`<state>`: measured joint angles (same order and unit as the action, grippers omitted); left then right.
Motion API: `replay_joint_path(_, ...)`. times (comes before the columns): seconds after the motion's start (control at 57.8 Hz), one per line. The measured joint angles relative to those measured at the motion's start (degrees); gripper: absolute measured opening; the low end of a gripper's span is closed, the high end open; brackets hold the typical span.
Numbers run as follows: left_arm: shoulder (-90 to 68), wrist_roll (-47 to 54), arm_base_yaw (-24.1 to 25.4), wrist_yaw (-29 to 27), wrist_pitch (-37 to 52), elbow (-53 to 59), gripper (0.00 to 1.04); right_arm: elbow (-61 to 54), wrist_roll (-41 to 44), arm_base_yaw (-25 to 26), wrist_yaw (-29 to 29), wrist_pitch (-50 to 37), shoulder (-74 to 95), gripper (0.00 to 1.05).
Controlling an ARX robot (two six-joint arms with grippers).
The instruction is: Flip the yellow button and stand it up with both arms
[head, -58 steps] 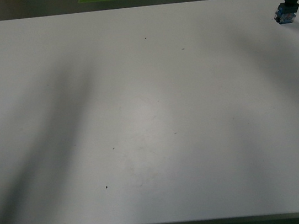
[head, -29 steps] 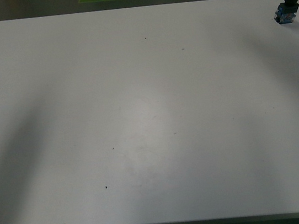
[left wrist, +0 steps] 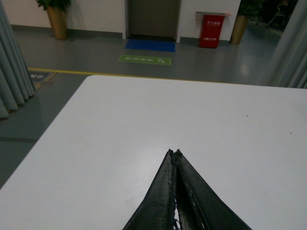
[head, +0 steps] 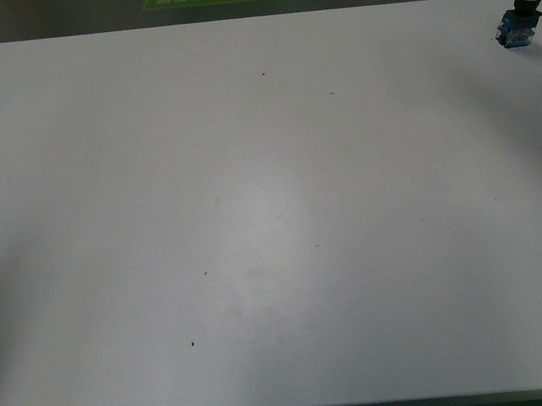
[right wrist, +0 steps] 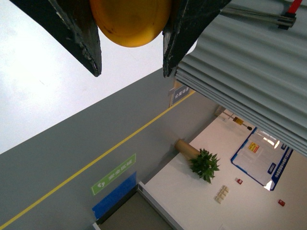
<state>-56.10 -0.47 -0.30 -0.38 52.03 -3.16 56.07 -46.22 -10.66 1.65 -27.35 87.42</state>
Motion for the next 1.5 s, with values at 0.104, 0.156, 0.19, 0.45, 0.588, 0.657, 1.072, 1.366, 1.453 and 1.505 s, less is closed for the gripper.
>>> replay_joint_path(0.104, 4.4, 0.0, 0.2, 0.2, -3.3, 0.8, 0.04, -0.2, 0.1, 0.0, 0.1, 0.2, -0.9, 0.32)
replay_joint_path(0.156, 6.6, 0.0, 0.2, 0.3, -5.2, 1.2, 0.04, -0.3, 0.1, 0.0, 0.3, 0.4, -1.3, 0.32)
replay_joint_path(0.19, 8.4, 0.0, 0.2, 0.4, -6.8, 1.6, 0.04, -0.4, 0.2, 0.0, 0.3, 0.5, -1.6, 0.32)
replay_joint_path(0.45, 18.6, 0.0, 0.2, 0.4, -15.5, 1.7, 0.04, -1.7, 0.6, 0.4, 0.7, 1.0, -3.3, 0.32)
replay_joint_path(0.588, 24.0, 0.0, 0.2, 0.4, -20.4, 1.7, 0.04, -2.3, 0.8, 1.0, 1.1, 1.2, -4.1, 0.32)
replay_joint_path(0.657, 26.5, 0.0, 0.2, 0.4, -22.8, 1.7, 0.04, -2.8, 0.8, 1.4, 1.4, 1.3, -4.6, 0.32)
replay_joint_path(1.072, 39.7, 0.0, 0.2, 0.4, -35.4, 1.8, 0.04, -3.8, 0.9, 2.4, 2.2, 1.8, -6.8, 0.32)
replay_joint_path(1.366, 45.0, 0.0, 0.2, 0.4, -40.7, 1.8, 0.04, -4.3, 2.2, 3.4, 1.9, 2.0, -6.8, 0.32)
replay_joint_path(1.453, 46.2, 0.0, 0.2, 0.4, -42.0, 1.8, 0.04, -4.5, 2.5, 3.7, 1.9, 2.0, -6.8, 0.32)
replay_joint_path(1.505, 50.7, 0.0, 0.2, 0.4, -48.0, 1.7, 0.04, -4.5, 2.7, 3.8, 1.9, 2.0, -6.8, 0.32)
